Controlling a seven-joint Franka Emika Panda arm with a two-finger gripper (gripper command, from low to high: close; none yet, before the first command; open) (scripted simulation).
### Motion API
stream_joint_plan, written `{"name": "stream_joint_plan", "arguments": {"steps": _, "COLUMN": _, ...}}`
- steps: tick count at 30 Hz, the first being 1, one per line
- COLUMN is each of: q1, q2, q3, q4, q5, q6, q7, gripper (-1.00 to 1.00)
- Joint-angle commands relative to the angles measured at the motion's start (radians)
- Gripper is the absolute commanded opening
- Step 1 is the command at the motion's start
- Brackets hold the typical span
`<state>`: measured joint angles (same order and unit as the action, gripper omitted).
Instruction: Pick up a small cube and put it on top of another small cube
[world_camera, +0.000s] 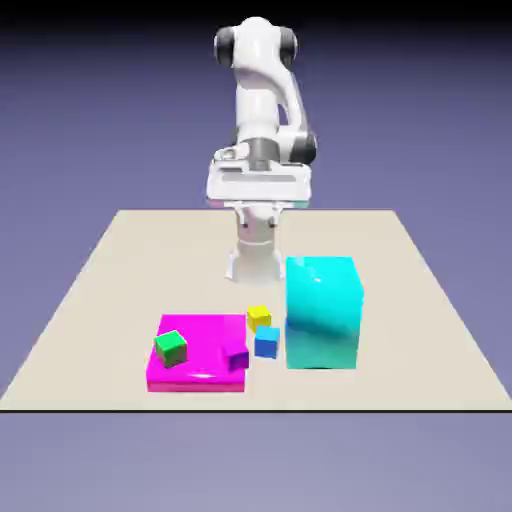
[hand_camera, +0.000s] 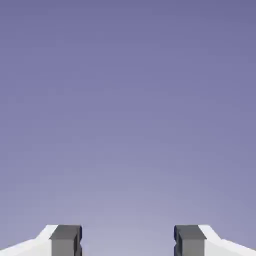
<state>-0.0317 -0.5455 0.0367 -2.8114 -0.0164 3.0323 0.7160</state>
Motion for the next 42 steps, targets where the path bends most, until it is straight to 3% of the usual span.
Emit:
{"name": "stream_joint_plan", "arguments": {"steps": 1, "q1": -0.036, "q2": 0.020, "q3": 0.030, "q4": -0.001, "q5": -0.014, "q6": -0.004, "q7": -0.021, "gripper": 0.00}}
{"name": "stream_joint_plan", "arguments": {"steps": 42, "q1": -1.522, "q2": 0.854, "q3": 1.278, "q4": -0.050, "q5": -0.572, "q6": -0.163, "q7": -0.870, "gripper": 0.00}}
